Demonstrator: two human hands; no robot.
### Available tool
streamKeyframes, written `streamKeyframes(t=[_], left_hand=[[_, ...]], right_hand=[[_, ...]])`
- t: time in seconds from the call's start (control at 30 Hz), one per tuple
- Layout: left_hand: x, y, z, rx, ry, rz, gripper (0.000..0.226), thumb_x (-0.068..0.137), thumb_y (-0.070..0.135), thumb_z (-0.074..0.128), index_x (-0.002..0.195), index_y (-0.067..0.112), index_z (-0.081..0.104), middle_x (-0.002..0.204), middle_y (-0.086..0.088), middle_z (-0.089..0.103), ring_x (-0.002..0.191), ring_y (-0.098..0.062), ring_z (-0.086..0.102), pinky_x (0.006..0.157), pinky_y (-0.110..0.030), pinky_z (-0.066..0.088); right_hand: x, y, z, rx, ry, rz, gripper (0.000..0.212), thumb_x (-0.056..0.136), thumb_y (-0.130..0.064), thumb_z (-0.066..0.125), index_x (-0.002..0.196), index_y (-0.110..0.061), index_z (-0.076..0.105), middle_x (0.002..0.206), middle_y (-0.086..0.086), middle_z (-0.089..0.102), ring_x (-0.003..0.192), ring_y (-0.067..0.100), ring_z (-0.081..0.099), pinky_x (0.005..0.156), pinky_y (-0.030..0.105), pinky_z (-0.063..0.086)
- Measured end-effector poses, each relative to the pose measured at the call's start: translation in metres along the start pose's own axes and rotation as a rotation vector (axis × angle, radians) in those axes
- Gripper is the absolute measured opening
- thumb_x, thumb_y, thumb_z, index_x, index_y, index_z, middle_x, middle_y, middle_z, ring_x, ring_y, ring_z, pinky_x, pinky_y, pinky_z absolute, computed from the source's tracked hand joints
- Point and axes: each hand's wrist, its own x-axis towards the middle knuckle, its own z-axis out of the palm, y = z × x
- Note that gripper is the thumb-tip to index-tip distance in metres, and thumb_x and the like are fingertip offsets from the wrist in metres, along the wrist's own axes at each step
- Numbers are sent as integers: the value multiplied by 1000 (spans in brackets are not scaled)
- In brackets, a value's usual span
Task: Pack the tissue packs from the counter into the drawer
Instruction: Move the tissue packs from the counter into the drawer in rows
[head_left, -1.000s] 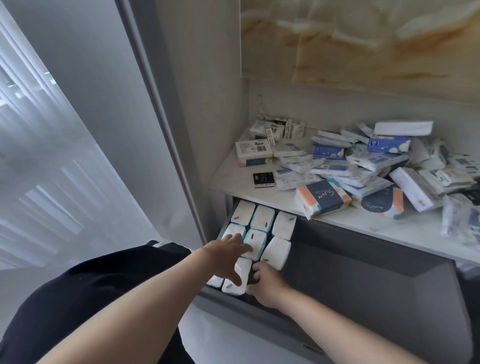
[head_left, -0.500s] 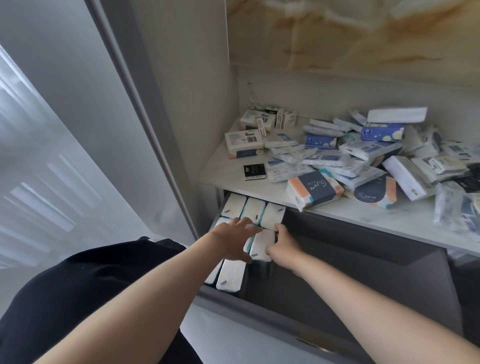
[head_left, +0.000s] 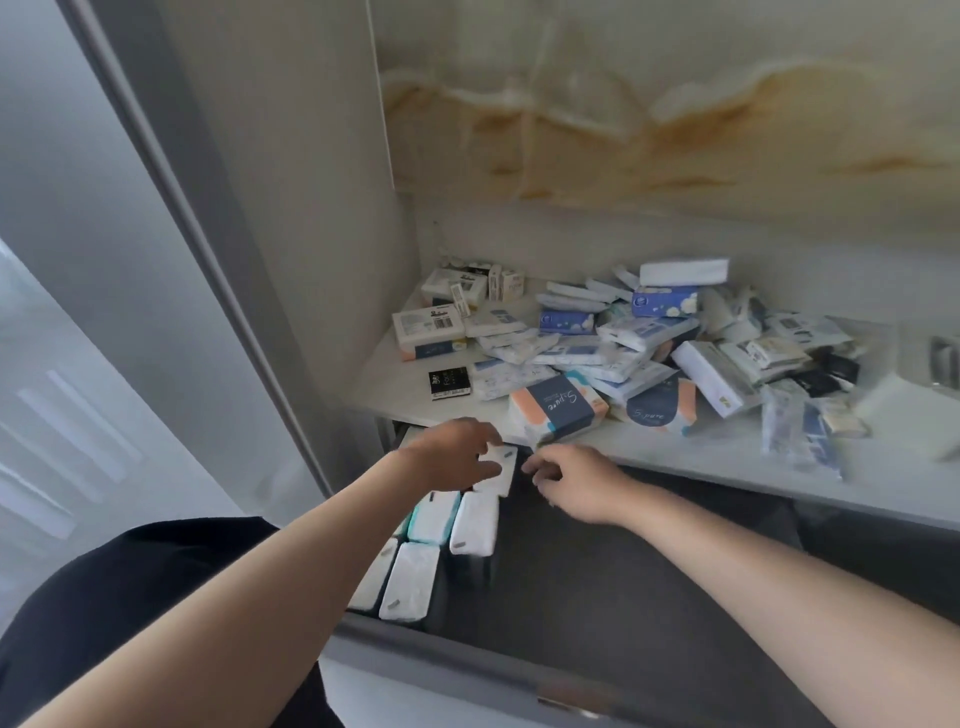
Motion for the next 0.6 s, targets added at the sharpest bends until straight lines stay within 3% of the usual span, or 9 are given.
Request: streamKeyframes(t=[0.13,0.27,0.37,0.47,0.53,0.6], left_hand=[[24,36,-40,-213,191,0,31,92,39,60,120,27,59,107,9,64,99,-16,61,82,-28,47],[62,78,-73,-262,275,46,36,95,33,56,130,25,52,113,4,64,96,-16,61,79,-28,46],[102,105,-82,-257,309,53,37,95,28,53,132,25,51,118,-1,64,102,-22,61,85,-31,50],[144,124,-77,-221,322,91,33,95,25,53,128,24,56,117,-2,64,103,-22,61,85,-31,51],[171,132,-69,-137,318,105,35,95,25,52,130,24,55,124,-1,60,108,-21,57,86,-31,48],[200,139,-63,-73,313,98,36,95,25,48,131,25,54,130,-2,57,115,-23,53,95,-35,46]], right_hand=[[-10,-3,-72,-90,256,-61,26,94,-16,54,100,-35,70,100,-14,67,87,2,61,73,20,47],[0,19,-134,-147,435,-46,25,95,-15,54,103,-31,71,104,-12,69,94,11,65,83,33,54],[16,44,-166,-257,539,-36,26,95,-14,53,108,-28,71,113,-8,70,102,16,64,86,33,52],[36,74,-188,-473,525,53,33,90,-18,55,122,-26,64,124,0,63,113,24,59,88,32,47],[50,92,-195,-628,453,79,51,84,-17,60,134,-25,53,129,6,53,120,30,51,95,37,44],[65,104,-203,-748,482,-50,62,71,-8,62,131,-23,56,119,8,52,114,33,49,92,41,42]])
